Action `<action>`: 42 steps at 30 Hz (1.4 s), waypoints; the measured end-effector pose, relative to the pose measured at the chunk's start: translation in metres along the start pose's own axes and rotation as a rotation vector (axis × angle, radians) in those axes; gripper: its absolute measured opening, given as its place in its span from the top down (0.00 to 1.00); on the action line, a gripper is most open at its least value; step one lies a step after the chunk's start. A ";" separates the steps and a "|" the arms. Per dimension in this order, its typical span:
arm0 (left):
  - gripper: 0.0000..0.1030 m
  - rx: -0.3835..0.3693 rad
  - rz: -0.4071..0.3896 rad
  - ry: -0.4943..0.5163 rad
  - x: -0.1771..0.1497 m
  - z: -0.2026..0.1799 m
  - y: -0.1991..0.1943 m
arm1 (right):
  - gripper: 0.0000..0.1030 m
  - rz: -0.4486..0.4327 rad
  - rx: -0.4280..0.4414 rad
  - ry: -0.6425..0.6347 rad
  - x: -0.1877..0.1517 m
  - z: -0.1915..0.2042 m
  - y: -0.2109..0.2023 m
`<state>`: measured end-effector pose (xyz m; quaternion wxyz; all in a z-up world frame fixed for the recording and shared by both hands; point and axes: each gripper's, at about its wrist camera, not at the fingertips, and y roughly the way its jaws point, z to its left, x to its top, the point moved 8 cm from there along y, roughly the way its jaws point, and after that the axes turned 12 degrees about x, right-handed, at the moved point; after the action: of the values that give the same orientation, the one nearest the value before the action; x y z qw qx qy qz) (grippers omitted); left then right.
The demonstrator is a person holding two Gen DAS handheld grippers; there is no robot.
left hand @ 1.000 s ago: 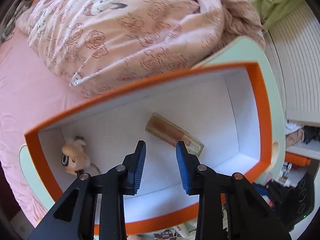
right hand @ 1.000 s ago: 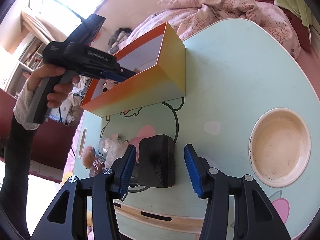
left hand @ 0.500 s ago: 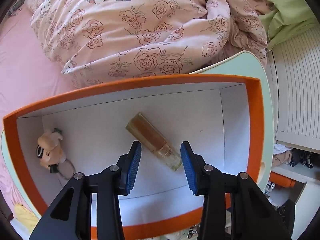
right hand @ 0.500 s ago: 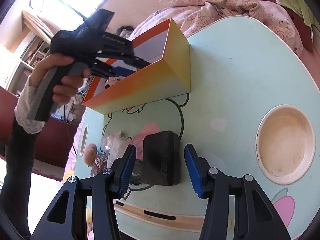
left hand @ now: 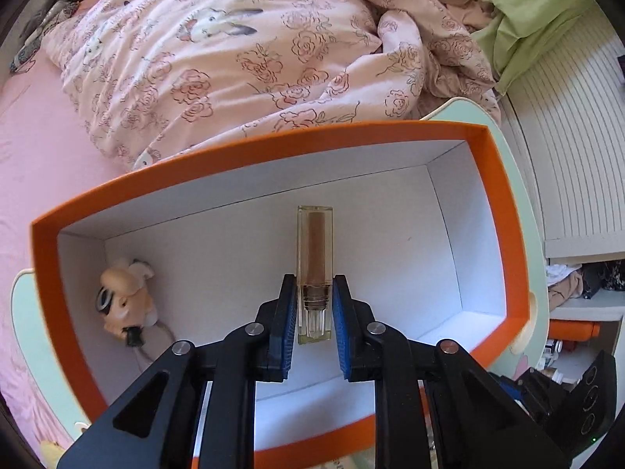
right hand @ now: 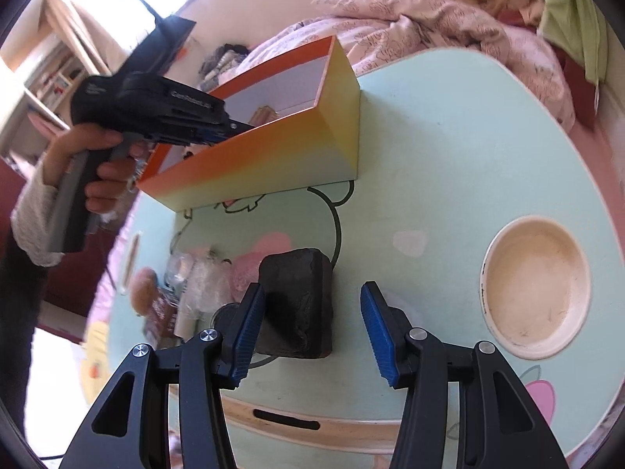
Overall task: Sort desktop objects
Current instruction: 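Lift the perfume bottle out onto the table with the left gripper while the right gripper reaches into the box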
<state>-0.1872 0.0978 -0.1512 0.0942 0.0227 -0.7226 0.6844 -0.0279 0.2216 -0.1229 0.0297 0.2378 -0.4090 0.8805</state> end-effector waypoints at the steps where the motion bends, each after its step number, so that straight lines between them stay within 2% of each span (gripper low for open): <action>1: 0.82 -0.004 -0.014 -0.002 -0.001 0.002 -0.005 | 0.51 0.002 -0.006 -0.007 0.000 0.002 0.001; 7: 0.82 -0.039 -0.136 -0.005 -0.015 0.014 -0.052 | 0.51 0.002 -0.019 -0.034 0.000 0.010 0.000; 16: 0.82 -0.161 -0.192 0.079 -0.087 0.001 -0.097 | 0.51 -0.006 -0.018 -0.033 0.000 0.015 -0.003; 22: 0.82 -0.085 -0.162 0.081 -0.131 0.013 -0.069 | 0.51 -0.014 -0.016 -0.029 0.001 0.018 -0.006; 24: 0.82 -0.073 -0.157 0.056 -0.136 0.022 -0.059 | 0.51 -0.012 -0.014 -0.035 0.000 0.021 -0.006; 27: 0.82 0.013 -0.183 0.028 -0.135 0.042 -0.049 | 0.51 -0.008 -0.009 -0.039 0.000 0.024 -0.006; 30: 0.82 0.058 -0.185 0.021 -0.133 0.056 -0.041 | 0.51 -0.007 -0.007 -0.048 0.003 0.030 -0.005; 36: 0.81 0.029 -0.131 -0.017 -0.138 0.066 -0.021 | 0.51 -0.019 0.012 -0.105 0.033 0.056 -0.008; 38: 0.71 0.007 -0.125 -0.034 -0.139 0.068 -0.019 | 0.50 -0.029 0.044 -0.134 0.053 0.072 -0.006; 40: 0.67 -0.005 -0.143 -0.066 -0.138 0.074 -0.023 | 0.40 -0.038 0.053 -0.157 0.072 0.084 -0.001; 42: 0.67 -0.005 -0.173 -0.090 -0.140 0.080 -0.030 | 0.38 -0.019 0.087 -0.165 0.092 0.097 0.013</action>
<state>-0.0537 0.0025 -0.1484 0.1203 0.1154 -0.7232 0.6702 -0.0744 0.1286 -0.0382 -0.0059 0.3146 -0.3692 0.8745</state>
